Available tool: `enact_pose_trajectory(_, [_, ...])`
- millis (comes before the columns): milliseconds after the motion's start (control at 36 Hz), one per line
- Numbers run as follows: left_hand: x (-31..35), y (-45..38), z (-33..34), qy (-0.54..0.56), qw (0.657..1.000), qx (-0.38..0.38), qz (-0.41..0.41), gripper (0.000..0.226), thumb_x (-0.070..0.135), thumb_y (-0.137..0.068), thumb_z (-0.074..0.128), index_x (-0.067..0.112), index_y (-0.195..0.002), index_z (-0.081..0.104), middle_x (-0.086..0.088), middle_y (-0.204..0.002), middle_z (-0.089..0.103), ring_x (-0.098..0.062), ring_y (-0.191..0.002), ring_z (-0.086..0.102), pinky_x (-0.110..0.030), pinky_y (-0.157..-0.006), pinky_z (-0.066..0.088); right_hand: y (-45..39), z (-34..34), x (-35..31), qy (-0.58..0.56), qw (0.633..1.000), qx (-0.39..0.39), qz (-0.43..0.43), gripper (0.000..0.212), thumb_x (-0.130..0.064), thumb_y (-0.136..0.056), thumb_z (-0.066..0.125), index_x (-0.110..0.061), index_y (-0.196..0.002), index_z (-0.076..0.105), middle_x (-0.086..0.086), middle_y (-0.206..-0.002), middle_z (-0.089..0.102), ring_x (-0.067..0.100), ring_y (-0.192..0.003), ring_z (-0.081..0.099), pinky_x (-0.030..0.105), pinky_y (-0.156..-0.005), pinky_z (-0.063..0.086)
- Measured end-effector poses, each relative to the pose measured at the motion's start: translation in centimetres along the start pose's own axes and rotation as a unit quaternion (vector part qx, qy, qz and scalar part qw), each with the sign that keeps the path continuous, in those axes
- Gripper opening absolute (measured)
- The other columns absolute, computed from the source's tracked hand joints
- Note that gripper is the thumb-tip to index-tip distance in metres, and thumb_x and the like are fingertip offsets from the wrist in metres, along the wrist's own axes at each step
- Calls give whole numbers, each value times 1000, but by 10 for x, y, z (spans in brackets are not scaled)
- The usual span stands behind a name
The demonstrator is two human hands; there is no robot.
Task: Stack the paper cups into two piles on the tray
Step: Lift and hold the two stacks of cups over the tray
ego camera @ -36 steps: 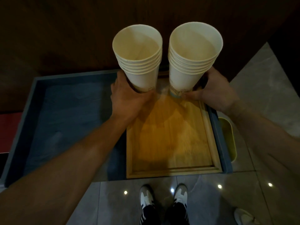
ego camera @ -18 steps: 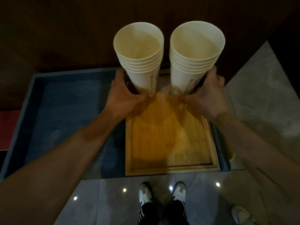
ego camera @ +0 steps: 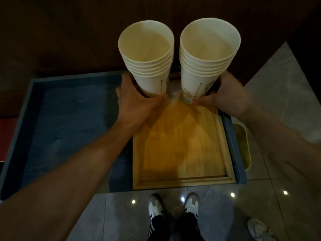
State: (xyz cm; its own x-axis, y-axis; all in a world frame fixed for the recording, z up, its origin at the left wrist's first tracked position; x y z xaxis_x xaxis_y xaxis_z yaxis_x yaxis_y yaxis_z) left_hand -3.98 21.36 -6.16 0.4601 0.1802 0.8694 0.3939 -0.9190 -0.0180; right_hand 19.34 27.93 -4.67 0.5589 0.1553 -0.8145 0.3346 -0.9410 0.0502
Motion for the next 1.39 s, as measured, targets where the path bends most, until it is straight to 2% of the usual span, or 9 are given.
enact_pose_trajectory(139, [-1,-3,-4,1,1000,-27,-2,91,53,-53,87,55,-120,25,8,-138,48,-17,-134,42,-50,-107,43,2,7,-2,33,998,38,28,103,-44,-54,89,-26,-141,38,1,-143,47,24,-136,37,52,-107,37])
enact_pose_trajectory(222, [-1,-6,-8,7,999,-50,14,95,49,-55,85,45,-130,27,6,-140,47,-15,-134,42,-46,-108,43,6,13,-10,74,993,95,21,101,-44,-58,86,-21,-141,34,4,-142,46,29,-138,29,57,-112,26])
enact_pose_trajectory(389, [-1,-12,-15,36,994,-97,40,90,42,-56,85,35,-128,30,27,-120,49,19,-112,49,-7,-92,44,9,24,-16,125,981,147,34,101,-50,-60,83,-16,-140,32,7,-141,48,34,-137,29,60,-112,21])
enact_pose_trajectory(472, [-2,-14,-16,43,992,-112,41,91,29,-64,88,34,-132,28,28,-122,47,13,-117,48,-22,-102,47,8,24,-15,104,986,128,34,107,-49,-56,85,-17,-142,29,4,-143,44,31,-138,27,58,-113,20])
enact_pose_trajectory(694, [-4,-6,-5,40,997,-57,22,118,60,-48,90,42,-139,16,12,-143,40,-6,-134,41,-42,-110,43,5,-3,-4,-5,999,14,33,137,-36,-46,93,-33,-150,4,3,-158,18,22,-146,11,35,-111,18])
enact_pose_trajectory(833, [1,-1,5,21,1000,-6,-2,119,77,-40,83,44,-137,21,11,-142,43,-13,-135,41,-51,-112,36,2,-2,-7,-4,999,-35,22,129,-40,-52,89,-26,-152,9,2,-160,20,21,-148,10,56,-117,15])
enact_pose_trajectory(972, [1,-7,5,-18,1000,-5,-15,101,61,-52,84,39,-132,28,10,-134,52,-17,-129,48,-53,-110,37,3,2,-7,-21,1000,2,8,103,-31,-63,88,-27,-146,26,-3,-150,37,18,-142,28,56,-115,21])
enact_pose_trajectory(1194, [3,-11,-8,-28,998,-51,8,85,50,-59,85,50,-121,27,15,-133,49,-17,-133,43,-50,-110,39,5,9,-7,12,999,52,12,108,-36,-61,88,-21,-147,24,1,-151,37,21,-143,27,56,-115,21])
enact_pose_trajectory(1389, [5,-13,-17,-14,993,-114,13,106,55,-51,80,26,-142,34,-1,-141,49,-19,-135,43,-46,-110,42,10,22,-15,110,980,168,12,103,-46,-59,85,-14,-140,31,12,-137,49,33,-134,35,62,-110,24])
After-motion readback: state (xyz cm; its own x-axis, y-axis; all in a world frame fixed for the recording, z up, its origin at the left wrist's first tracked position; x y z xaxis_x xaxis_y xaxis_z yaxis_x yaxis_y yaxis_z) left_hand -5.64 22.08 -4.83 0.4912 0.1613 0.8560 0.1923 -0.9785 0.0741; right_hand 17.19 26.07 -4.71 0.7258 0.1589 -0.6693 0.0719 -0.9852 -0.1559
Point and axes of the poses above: each hand's wrist, its own y-axis away from the middle knuckle, its own z-axis out of the palm, x = y × z, the point moved 1 cm from there along -y, towards the middle knuckle
